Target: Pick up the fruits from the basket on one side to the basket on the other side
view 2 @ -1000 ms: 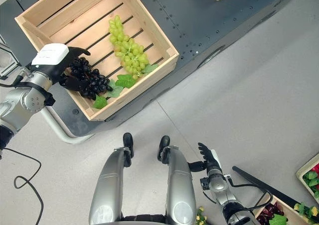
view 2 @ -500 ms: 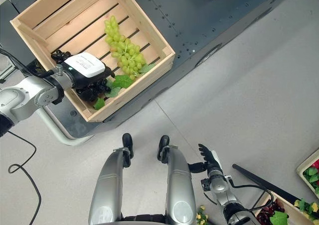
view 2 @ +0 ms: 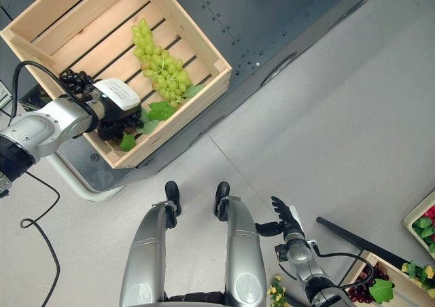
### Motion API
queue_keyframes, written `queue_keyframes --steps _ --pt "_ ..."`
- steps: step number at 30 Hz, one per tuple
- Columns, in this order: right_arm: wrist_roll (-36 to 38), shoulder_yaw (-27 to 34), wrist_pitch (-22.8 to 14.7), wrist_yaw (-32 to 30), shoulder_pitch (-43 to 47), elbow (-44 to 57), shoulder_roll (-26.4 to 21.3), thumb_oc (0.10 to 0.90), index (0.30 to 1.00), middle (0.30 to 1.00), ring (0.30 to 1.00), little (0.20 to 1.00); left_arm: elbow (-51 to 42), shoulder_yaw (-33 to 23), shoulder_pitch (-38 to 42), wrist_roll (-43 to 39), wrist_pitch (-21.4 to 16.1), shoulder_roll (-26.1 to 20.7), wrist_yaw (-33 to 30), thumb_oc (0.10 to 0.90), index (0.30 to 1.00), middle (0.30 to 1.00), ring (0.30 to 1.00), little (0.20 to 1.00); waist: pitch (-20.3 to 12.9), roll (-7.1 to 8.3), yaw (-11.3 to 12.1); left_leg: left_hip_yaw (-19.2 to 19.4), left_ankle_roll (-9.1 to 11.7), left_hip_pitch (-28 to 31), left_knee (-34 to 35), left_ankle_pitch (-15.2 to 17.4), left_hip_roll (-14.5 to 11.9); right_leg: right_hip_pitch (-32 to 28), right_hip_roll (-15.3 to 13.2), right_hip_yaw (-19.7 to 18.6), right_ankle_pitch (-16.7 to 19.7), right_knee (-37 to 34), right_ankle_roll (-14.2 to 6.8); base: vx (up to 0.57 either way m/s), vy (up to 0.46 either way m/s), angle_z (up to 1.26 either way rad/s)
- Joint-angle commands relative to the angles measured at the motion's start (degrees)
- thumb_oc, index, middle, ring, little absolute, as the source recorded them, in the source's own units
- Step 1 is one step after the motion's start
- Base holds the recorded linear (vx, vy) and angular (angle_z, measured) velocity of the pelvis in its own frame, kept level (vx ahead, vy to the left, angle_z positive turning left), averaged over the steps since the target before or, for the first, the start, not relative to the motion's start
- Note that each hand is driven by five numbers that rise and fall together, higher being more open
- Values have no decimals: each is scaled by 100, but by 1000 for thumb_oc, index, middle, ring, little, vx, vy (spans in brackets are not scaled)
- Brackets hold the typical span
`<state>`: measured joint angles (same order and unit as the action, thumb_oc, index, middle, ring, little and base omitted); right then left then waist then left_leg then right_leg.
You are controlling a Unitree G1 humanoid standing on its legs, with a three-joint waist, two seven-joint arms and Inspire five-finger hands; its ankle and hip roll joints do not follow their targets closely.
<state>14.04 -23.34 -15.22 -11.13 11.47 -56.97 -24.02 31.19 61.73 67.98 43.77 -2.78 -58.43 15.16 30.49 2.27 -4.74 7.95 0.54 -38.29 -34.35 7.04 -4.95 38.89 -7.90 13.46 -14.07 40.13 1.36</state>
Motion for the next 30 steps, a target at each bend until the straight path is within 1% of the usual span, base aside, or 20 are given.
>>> queue_keyframes --steps 1,2,7,10,11,12,13,14,15,17,20,25,26,28,30 --pt "244 92 -178 117 -230 134 -348 800 900 900 900 900 643 -520 413 878 927 -457 -275 800 900 900 900 900 -70 -49 32 522 -448 138 32 192 56 -223 81 -124 807 -776 -198 0 0 0" --pt "247 70 -146 102 -223 169 -341 800 900 900 900 900 713 -538 398 998 1066 -453 -349 800 900 900 900 900 -70 -56 36 510 -448 113 17 194 67 -204 83 -127 806 -761 -196 0 0 0" --pt "250 21 -94 91 -210 237 -293 800 900 900 900 900 946 -756 230 1548 1236 -388 -646 800 900 900 900 900 -70 -42 65 485 -446 118 30 191 77 -208 85 -116 798 -739 -197 0 0 0" --pt "260 -23 -66 73 -166 239 -257 800 900 900 900 900 988 -892 126 1758 1379 -302 -1055 800 900 900 900 900 -70 -38 76 473 -449 133 63 188 92 -207 92 -112 782 -728 -193 0 0 0" --pt "257 -37 -92 69 -166 223 -241 800 900 900 900 900 1018 -917 119 1739 1400 -279 -1322 800 900 900 900 900 -70 -29 74 474 -448 131 62 190 87 -208 95 -110 780 -730 -194 0 0 0" --pt "258 -40 -96 66 -168 224 -235 800 900 900 900 900 1037 -945 115 1739 1404 -271 -1417 800 900 900 900 900 -70 -24 75 474 -448 129 60 191 84 -204 94 -108 778 -726 -192 0 0 0" --pt "260 -46 -85 50 -165 227 -214 800 900 900 900 900 1060 -977 118 1709 1397 -241 -1740 800 900 900 900 900 -70 -14 75 473 -447 136 70 189 81 -205 101 -111 776 -727 -185 0 0 0" --pt "246 -43 -72 34 -179 246 -202 800 900 900 900 900 1092 -1063 93 1620 1391 -226 -1878 800 900 900 900 900 -70 -7 77 465 -448 136 59 195 83 -203 102 -111 774 -718 -189 0 0 0" --pt "247 -42 -73 31 -181 246 -200 800 900 900 900 900 1101 -1062 96 1607 1391 -226 -1890 800 900 900 900 900 -70 -7 75 466 -449 137 61 195 82 -203 104 -110 773 -716 -187 0 0 0" --pt "231 -31 -47 9 -205 265 -179 800 900 900 900 900 1209 -1058 69 1616 1313 -217 -1714 800 900 900 900 900 -70 -2 72 458 -451 157 84 187 93 -212 122 -108 776 -723 -188 0 0 0" --pt "236 -23 46 -7 -225 350 -192 800 900 900 900 900 1225 -1129 -124 1663 1171 -211 -1646 800 900 900 900 900 -70 -16 73 449 -451 198 122 176 113 -240 126 -111 777 -740 -187 0 0 0" --pt "184 -4 65 -20 -204 364 -198 800 900 900 900 900 1296 -1132 -278 1828 1367 -80 -1037 800 900 900 900 900 -70 -39 48 455 -453 182 121 174 122 -211 127 -127 773 -735 -186 0 0 0" --pt "198 -14 27 -33 -192 335 -204 800 900 900 900 900 1400 -1132 -317 1850 1443 -27 -714 800 900 900 900 900 -70 -47 40 460 -449 166 122 170 119 -198 120 -133 778 -749 -187 0 0 0" --pt "204 -12 33 -36 -183 347 -205 800 900 900 900 900 1448 -1117 -315 1821 1523 15 -518 800 900 900 900 900 -70 -41 31 466 -450 156 132 165 114 -186 119 -133 785 -757 -192 0 0 0" --pt "203 -9 33 -32 -170 354 -215 800 900 900 900 900 1562 -1149 -364 1683 1515 92 -403 800 900 900 900 900 -70 -29 20 473 -450 136 132 168 109 -167 125 -132 791 -770 -196 -9 -4 -4"
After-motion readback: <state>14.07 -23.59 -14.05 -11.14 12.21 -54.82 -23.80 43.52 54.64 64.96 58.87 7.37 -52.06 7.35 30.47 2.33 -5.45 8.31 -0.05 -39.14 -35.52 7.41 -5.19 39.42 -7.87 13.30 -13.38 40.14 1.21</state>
